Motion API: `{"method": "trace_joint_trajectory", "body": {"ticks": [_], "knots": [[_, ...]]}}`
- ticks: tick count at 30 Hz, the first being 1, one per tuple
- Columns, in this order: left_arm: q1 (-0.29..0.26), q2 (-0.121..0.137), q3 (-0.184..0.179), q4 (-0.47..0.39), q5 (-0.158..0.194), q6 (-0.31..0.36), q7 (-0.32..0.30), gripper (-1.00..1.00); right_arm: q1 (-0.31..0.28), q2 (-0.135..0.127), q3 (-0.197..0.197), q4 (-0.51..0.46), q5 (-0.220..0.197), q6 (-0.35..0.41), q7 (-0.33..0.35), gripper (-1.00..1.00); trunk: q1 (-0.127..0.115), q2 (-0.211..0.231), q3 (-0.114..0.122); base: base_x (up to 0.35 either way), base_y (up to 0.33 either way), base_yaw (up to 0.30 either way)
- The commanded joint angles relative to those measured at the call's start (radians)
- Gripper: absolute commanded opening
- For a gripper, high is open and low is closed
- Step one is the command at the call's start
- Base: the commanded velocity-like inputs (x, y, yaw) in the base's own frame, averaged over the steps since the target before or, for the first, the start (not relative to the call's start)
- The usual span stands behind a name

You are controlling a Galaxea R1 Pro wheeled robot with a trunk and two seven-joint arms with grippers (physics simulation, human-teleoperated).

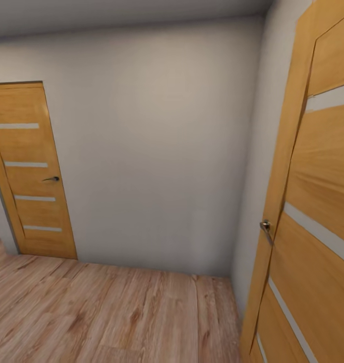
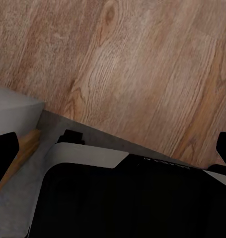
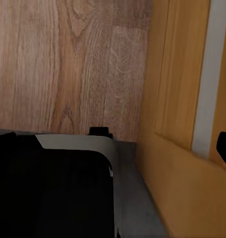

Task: Move the two storage containers from the living room to the garage. In the garage, place one container on the floor and stack the other container on top of it (either order is fine).

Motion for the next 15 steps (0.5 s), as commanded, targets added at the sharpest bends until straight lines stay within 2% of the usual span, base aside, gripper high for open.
{"method": "trace_joint_trajectory", "body": {"ticks": [1, 15], "knots": [[-0.001, 0.000, 0.000, 0.001, 0.007, -0.001, -0.003, 1.00, -0.002, 0.000, 0.005, 0.003, -0.008, -0.006, 0.005, 1.00, 0.001, -0.001, -0.002, 0.322, 0.000, 0.000], [-0.001, 0.000, 0.000, 0.000, 0.007, -0.002, -0.003, 1.00, -0.002, -0.001, 0.005, 0.002, -0.008, -0.007, 0.005, 1.00, 0.001, -0.001, -0.002, 0.322, 0.000, 0.000]]}}
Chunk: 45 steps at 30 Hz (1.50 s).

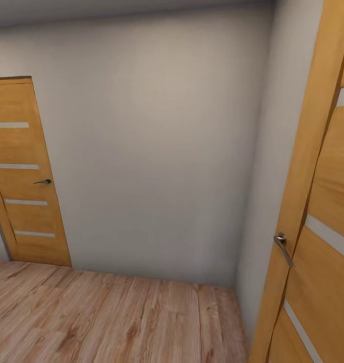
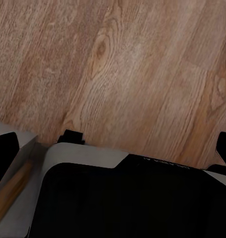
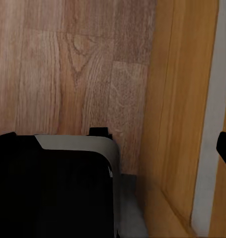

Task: Move the two storage containers from the living room to the garage. In the garage, place one container on the floor and stack the other container on top of it (either order is fine).

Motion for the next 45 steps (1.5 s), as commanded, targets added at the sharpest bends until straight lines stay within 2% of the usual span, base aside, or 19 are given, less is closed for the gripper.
{"method": "trace_joint_trajectory", "body": {"ticks": [1, 30, 45], "knots": [[-0.001, 0.000, 0.000, 0.001, 0.006, -0.001, -0.003, 1.00, -0.001, 0.000, 0.005, 0.003, -0.008, -0.006, 0.005, 1.00, 0.001, -0.001, -0.002, 0.322, 0.000, 0.000], [-0.001, 0.000, 0.000, 0.001, 0.007, -0.001, -0.003, 1.00, -0.001, 0.003, 0.005, 0.004, -0.007, -0.008, 0.005, 1.00, 0.001, -0.001, -0.002, 0.322, 0.000, 0.002], [-0.001, 0.000, 0.000, 0.001, 0.008, -0.002, -0.003, 1.00, -0.001, 0.004, 0.005, 0.003, -0.007, -0.010, 0.005, 1.00, 0.001, -0.001, -0.002, 0.322, 0.000, 0.233]]}}
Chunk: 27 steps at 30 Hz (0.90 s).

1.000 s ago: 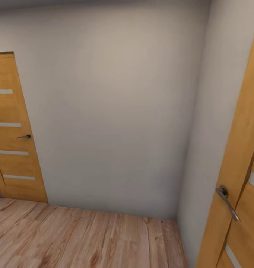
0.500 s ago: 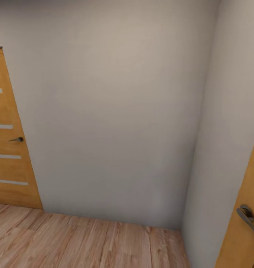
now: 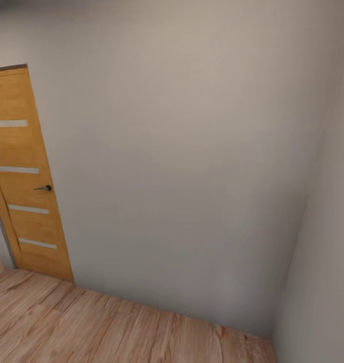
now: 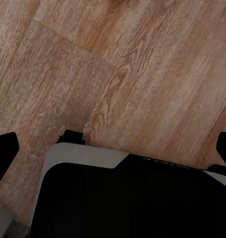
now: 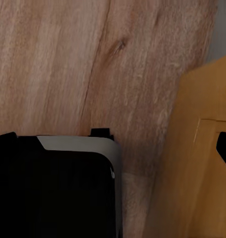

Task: Move the two storage containers from the living room to the garage. In the garage, place one container on the floor and stack the other container on top of it (either order is fine).

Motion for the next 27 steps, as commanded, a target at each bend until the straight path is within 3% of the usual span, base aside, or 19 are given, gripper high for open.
{"method": "trace_joint_trajectory", "body": {"ticks": [1, 18, 27], "knots": [[-0.001, 0.000, 0.000, 0.001, 0.006, -0.001, -0.003, 1.00, -0.001, 0.000, 0.005, 0.003, -0.008, -0.006, 0.005, 1.00, 0.001, -0.001, -0.002, 0.322, 0.000, 0.268], [-0.001, 0.001, 0.000, 0.001, 0.006, -0.001, -0.003, 1.00, -0.001, 0.003, 0.005, 0.002, -0.008, -0.007, 0.003, 1.00, 0.001, -0.001, -0.002, 0.272, 0.000, 0.268], [-0.001, 0.003, 0.001, 0.001, 0.007, -0.001, -0.003, 1.00, -0.001, 0.004, 0.005, 0.003, -0.010, -0.009, 0.003, 1.00, 0.001, -0.001, -0.002, 0.057, 0.000, 0.269]]}}
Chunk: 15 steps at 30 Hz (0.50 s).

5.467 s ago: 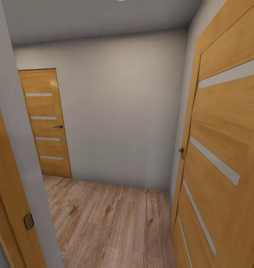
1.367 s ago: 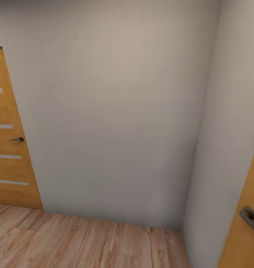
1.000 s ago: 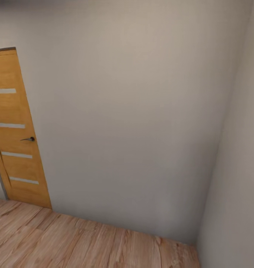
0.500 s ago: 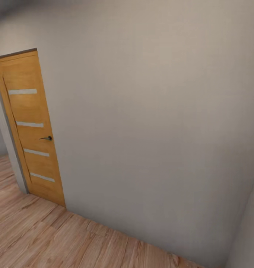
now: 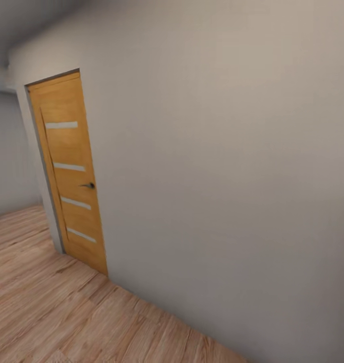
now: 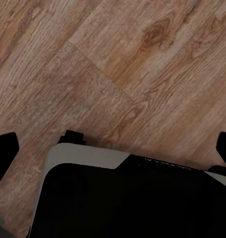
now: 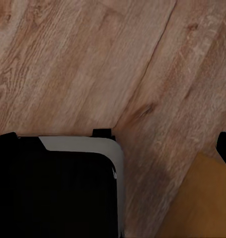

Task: Move the two storage containers from the living room to the garage. In the garage, place one container on the floor and stack the other container on top of it (either order is fine).

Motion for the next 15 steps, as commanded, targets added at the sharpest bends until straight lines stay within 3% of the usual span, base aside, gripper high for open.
{"method": "trace_joint_trajectory", "body": {"ticks": [1, 9, 15], "knots": [[-0.001, 0.000, 0.000, 0.001, 0.007, -0.001, -0.003, 1.00, -0.001, 0.000, 0.005, 0.003, -0.008, -0.006, 0.005, 1.00, 0.000, -0.002, -0.002, 0.004, 0.000, 0.269], [-0.001, -0.001, -0.002, -0.003, 0.001, 0.000, -0.002, 1.00, -0.001, -0.004, 0.005, 0.003, -0.008, -0.004, 0.005, 1.00, 0.000, -0.002, -0.002, 0.001, 0.000, 0.269], [-0.001, 0.019, -0.007, -0.012, -0.006, -0.001, -0.003, 1.00, -0.001, -0.005, 0.012, 0.003, -0.005, -0.003, 0.005, 1.00, 0.000, -0.002, -0.002, 0.000, 0.000, 0.269]]}}
